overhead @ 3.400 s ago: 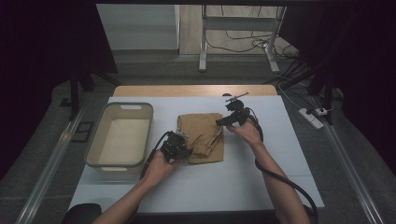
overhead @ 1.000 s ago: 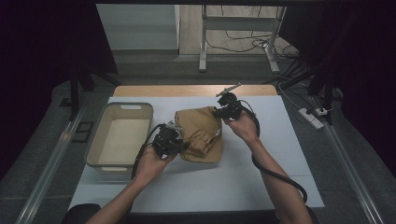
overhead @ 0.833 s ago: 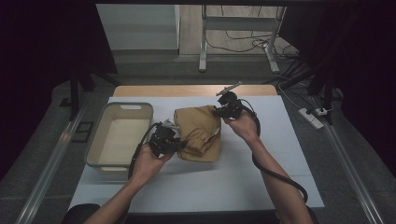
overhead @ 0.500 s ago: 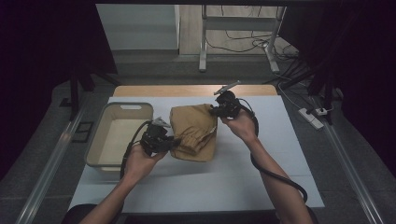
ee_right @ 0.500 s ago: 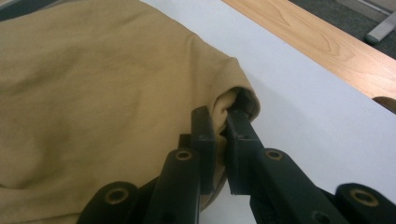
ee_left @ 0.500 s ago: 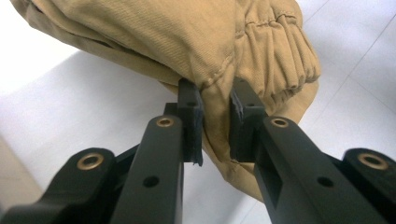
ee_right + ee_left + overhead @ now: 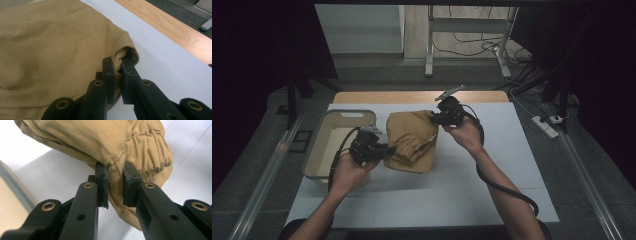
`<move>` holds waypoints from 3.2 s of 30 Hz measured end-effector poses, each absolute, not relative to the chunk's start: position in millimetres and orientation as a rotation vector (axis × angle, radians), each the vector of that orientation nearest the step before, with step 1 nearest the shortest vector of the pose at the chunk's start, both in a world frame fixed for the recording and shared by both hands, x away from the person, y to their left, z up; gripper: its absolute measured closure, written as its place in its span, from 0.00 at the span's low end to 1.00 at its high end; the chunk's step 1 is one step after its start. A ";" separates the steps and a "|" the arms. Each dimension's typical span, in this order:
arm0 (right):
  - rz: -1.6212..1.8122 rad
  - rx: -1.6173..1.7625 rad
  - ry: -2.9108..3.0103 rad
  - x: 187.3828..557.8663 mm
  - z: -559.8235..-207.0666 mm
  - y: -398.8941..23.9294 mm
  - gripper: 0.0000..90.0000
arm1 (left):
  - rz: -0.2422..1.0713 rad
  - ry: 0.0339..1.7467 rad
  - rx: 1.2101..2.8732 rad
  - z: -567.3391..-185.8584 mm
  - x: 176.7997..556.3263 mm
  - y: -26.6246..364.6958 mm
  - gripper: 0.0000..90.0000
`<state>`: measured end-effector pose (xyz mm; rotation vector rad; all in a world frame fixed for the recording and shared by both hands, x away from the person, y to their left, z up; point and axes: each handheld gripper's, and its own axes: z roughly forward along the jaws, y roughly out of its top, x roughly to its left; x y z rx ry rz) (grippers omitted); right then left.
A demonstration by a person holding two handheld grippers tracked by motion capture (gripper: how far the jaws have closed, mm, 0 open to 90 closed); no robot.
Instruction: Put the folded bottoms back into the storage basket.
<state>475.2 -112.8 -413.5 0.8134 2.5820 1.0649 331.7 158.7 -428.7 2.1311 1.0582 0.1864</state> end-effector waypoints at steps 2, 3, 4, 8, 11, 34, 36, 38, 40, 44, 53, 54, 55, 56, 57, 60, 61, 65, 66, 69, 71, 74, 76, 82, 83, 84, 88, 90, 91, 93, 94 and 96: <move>1.074 0.809 2.579 474.6 -411.0 -110.0 0.93 | 0.189 1.058 2.124 -426.0 330.3 162.9 0.85; 1.079 0.807 2.580 474.3 -410.1 -109.0 0.93 | 0.187 1.059 2.115 -424.6 329.1 165.7 0.85; 1.084 0.800 2.579 473.9 -409.0 -107.5 0.93 | 0.185 1.058 2.110 -423.8 328.2 167.8 0.85; 1.102 0.790 2.585 472.8 -406.7 -103.9 0.93 | 0.177 1.056 2.096 -420.8 324.7 175.9 0.85; 1.125 0.785 2.583 472.4 -404.1 -100.3 0.93 | 0.180 1.061 2.091 -418.5 322.8 181.6 0.85; 1.212 0.713 2.596 475.0 -379.6 -45.3 0.93 | 0.269 1.106 2.057 -395.5 306.2 232.7 0.85; 1.218 0.706 2.599 475.2 -378.3 -38.4 0.93 | 0.274 1.115 2.053 -394.6 304.5 238.2 0.85; 1.220 0.691 2.606 475.5 -377.7 -33.4 0.93 | 0.280 1.124 2.046 -394.0 302.3 244.3 0.85; 1.222 0.677 2.608 475.5 -377.2 -27.3 0.93 | 0.287 1.133 2.044 -393.3 300.1 249.6 0.85; 1.229 0.665 2.621 475.2 -377.2 -15.1 0.93 | 0.296 1.155 2.033 -393.0 295.8 259.2 0.85; 1.243 0.657 2.639 474.4 -380.7 7.1 0.93 | 0.313 1.189 2.022 -394.1 289.5 277.1 0.85; 1.244 0.653 2.640 474.4 -381.3 8.5 0.93 | 0.315 1.191 2.021 -394.2 288.8 279.4 0.85; 1.244 0.651 2.645 474.4 -382.0 10.7 0.93 | 0.317 1.194 2.020 -394.3 288.4 280.8 0.85; 1.246 0.654 2.646 474.2 -382.5 12.1 0.93 | 0.318 1.197 2.017 -394.5 287.7 283.0 0.85; 1.250 0.654 2.648 474.0 -383.3 14.3 0.93 | 0.319 1.199 2.017 -394.5 287.1 284.2 0.85; 1.257 0.649 2.653 473.7 -384.7 19.2 0.93 | 0.328 1.208 2.016 -395.4 284.8 290.3 0.85; 1.267 0.650 2.651 473.4 -385.4 21.6 0.93 | 0.330 1.212 2.015 -395.9 284.0 292.3 0.85; 1.282 0.643 2.656 473.5 -387.9 30.2 0.93 | 0.332 1.237 2.008 -399.7 281.5 300.4 0.85; 1.280 0.635 2.660 473.7 -388.7 32.6 0.93 | 0.334 1.245 2.009 -400.7 280.9 302.2 0.85; 1.280 0.627 2.671 473.7 -392.2 40.5 0.93 | 0.343 1.260 2.012 -403.2 279.1 307.6 0.85; 1.284 0.621 2.677 474.0 -394.9 45.3 0.93 | 0.347 1.273 2.012 -405.0 278.2 311.6 0.85; 1.286 0.624 2.684 474.5 -398.9 51.9 0.93 | 0.351 1.290 2.012 -408.3 277.6 317.2 0.85; 1.282 0.626 2.688 474.3 -401.7 56.4 0.93 | 0.353 1.303 2.013 -410.9 277.1 320.5 0.85; 1.276 0.622 2.694 474.3 -409.9 67.0 0.93 | 0.358 1.330 2.012 -417.3 275.3 327.1 0.85; 1.282 0.617 2.690 474.5 -411.6 68.7 0.93 | 0.360 1.334 2.014 -418.6 275.0 328.8 0.85; 1.283 0.617 2.691 474.2 -413.1 70.7 0.93 | 0.361 1.340 2.011 -419.6 274.7 329.9 0.85; 1.285 0.610 2.690 474.2 -418.2 76.3 0.93 | 0.369 1.359 2.011 -424.0 274.0 334.8 0.85; 1.282 0.610 2.694 473.8 -420.7 79.3 0.93 | 0.367 1.367 2.009 -426.1 273.9 336.9 0.85; 1.280 0.614 2.697 473.4 -422.0 80.8 0.93 | 0.367 1.372 2.007 -427.6 273.8 337.9 0.85; 1.273 0.612 2.704 473.4 -425.2 83.1 0.93 | 0.366 1.379 2.005 -431.1 273.8 339.7 0.85; 1.275 0.611 2.702 473.4 -426.5 84.0 0.93 | 0.364 1.382 2.005 -432.9 273.8 340.3 0.85; 1.268 0.611 2.704 473.5 -430.1 85.9 0.93 | 0.369 1.384 2.007 -436.8 273.9 341.3 0.85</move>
